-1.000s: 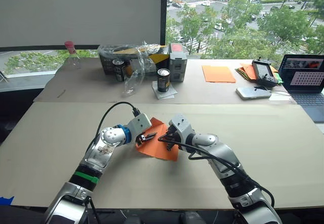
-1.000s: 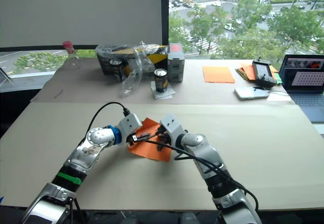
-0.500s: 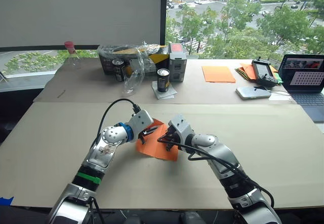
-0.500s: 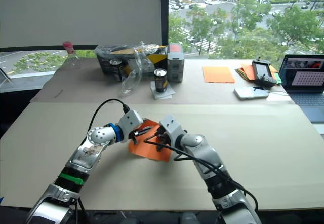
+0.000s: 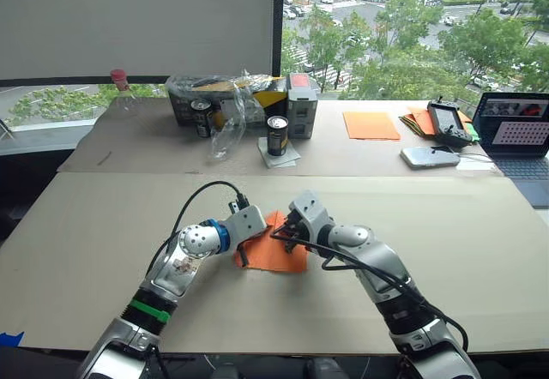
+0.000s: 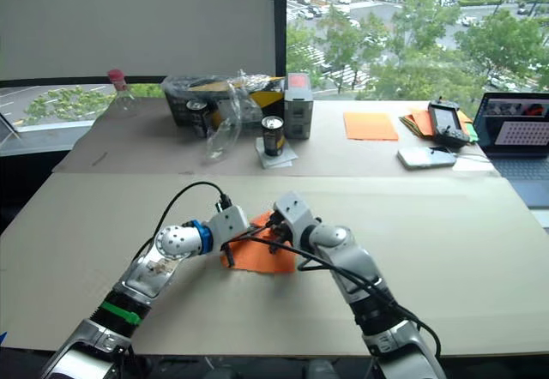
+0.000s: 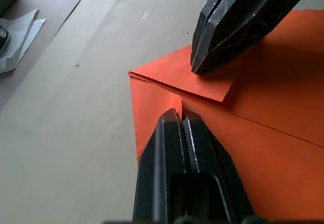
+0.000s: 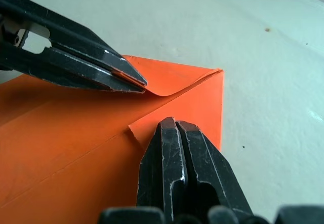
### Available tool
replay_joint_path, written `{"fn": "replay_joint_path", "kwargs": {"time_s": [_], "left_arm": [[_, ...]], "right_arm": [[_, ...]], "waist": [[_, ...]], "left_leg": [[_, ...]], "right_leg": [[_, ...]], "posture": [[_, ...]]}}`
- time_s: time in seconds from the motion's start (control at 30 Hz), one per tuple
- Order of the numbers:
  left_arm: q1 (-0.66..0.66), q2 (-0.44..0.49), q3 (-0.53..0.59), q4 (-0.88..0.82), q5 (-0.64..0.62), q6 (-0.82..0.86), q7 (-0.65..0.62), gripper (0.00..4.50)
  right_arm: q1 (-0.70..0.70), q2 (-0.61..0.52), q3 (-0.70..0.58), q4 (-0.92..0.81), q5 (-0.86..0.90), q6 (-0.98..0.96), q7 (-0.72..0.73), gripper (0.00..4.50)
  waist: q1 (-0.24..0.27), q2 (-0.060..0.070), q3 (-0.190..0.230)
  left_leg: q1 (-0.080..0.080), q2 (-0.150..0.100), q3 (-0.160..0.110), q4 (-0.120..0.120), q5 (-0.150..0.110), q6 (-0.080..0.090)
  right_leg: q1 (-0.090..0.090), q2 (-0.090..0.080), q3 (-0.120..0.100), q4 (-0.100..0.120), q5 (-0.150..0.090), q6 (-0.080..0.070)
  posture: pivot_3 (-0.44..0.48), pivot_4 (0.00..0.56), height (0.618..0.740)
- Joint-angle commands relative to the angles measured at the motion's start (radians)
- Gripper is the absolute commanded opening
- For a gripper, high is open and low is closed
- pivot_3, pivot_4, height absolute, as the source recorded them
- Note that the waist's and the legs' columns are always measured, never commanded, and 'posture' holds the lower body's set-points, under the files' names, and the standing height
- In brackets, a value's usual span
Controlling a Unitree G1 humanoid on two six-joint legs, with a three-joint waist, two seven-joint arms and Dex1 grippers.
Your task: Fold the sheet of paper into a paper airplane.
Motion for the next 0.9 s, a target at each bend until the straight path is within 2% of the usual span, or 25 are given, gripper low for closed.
{"fn": "replay_joint_path", "kwargs": {"time_s": [0.03,0.2,0.53,0.9], "left_arm": [[-0.013,-0.005,-0.001,-0.006,0.019,-0.004,0.013,0.05],[-0.016,-0.013,-0.004,0.0,0.034,-0.002,0.018,0.05],[-0.004,-0.019,-0.008,-0.013,0.049,0.003,0.009,0.05],[0.008,-0.021,0.01,-0.049,0.028,0.021,0.0,0.05]], "right_arm": [[-0.04,0.019,-0.057,-0.042,0.013,-0.054,-0.03,0.0],[-0.051,0.039,-0.06,-0.015,0.02,-0.102,-0.025,0.0],[-0.058,0.072,-0.023,0.15,-0.008,-0.224,-0.014,0.0],[-0.059,0.058,0.011,0.256,-0.054,-0.246,0.002,0.0]], "waist": [[0.0,0.0,0.0],[0.0,0.0,0.0],[0.0,0.0,0.0],[0.0,0.0,0.0]], "left_leg": [[0.0,0.0,0.0,0.0,0.0,0.0],[0.0,0.0,0.0,0.0,0.0,0.0],[0.001,0.0,0.0,0.0,0.0,0.0],[0.002,0.0,0.0,0.0,0.0,0.0]], "right_leg": [[0.0,0.0,0.0,0.0,0.0,0.0],[0.0,0.0,0.0,0.0,0.0,0.0],[0.0,0.0,0.0,0.001,0.0,0.0],[0.002,0.0,0.0,0.001,0.0,0.0]], "posture": [[0.0,0.15,0.732],[0.0,0.15,0.732],[0.0,0.15,0.732],[0.0,0.15,0.732]]}}
